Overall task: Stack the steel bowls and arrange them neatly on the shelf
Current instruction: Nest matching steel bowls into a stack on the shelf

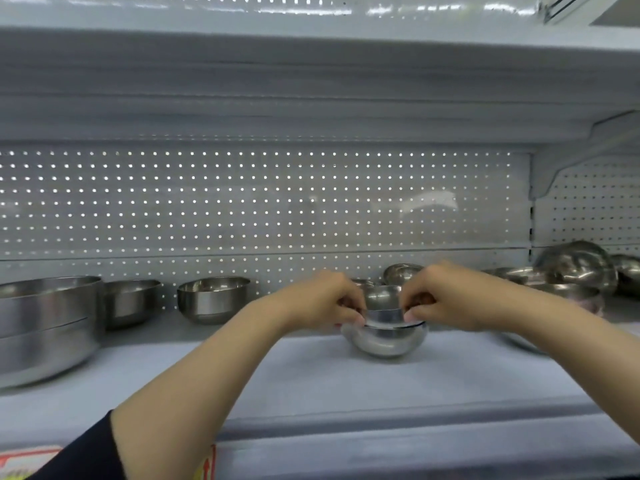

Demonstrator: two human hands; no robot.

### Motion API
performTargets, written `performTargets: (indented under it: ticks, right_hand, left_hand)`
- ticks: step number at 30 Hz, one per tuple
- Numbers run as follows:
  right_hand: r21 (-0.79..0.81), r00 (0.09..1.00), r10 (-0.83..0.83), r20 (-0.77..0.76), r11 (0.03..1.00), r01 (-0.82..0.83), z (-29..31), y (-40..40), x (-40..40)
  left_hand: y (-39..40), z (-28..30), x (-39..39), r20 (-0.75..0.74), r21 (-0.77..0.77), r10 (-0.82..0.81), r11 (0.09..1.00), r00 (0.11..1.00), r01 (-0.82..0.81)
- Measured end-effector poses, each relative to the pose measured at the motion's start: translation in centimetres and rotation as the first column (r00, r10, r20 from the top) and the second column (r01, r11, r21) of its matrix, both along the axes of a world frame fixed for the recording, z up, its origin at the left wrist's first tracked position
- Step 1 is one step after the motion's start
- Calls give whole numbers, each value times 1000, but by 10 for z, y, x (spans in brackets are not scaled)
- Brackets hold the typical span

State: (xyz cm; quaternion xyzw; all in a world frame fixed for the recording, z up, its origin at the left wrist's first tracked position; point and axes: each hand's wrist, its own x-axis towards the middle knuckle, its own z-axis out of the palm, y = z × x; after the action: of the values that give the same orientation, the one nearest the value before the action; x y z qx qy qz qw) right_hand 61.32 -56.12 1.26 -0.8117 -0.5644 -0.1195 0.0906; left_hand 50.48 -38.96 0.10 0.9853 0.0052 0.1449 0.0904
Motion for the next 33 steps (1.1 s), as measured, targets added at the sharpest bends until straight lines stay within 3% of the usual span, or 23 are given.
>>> performTargets:
  ticks: [5,12,16,20,24,33]
  right_hand:
    - [66,997,51,55,996,-55,-14,-7,7]
    - [80,996,82,31,993,-84,-17,-11,15]
    - [148,992,108,-69,984,-97,-17,-13,21]
    - [228,987,58,-150,974,-23,-16,-25,34]
    - [115,969,-19,-247,992,49,-24,-31,41]
    - [243,906,67,-418,969,41,-29,-25,43]
  left_hand:
    - [-5,0,0,32,118,15,993,999,-19]
    - [-10,-2,-2,43,41,34,999,999,-35]
    - [-11,-3,-6,84,-10,45,999,995,-44]
    - [-2,-10,-10,185,-109,180,981,966,-161]
    - [-2,-19,-9,133,-196,188,967,973,-161]
    - [-4,-23,-7,124,-238,182,960,976,-148]
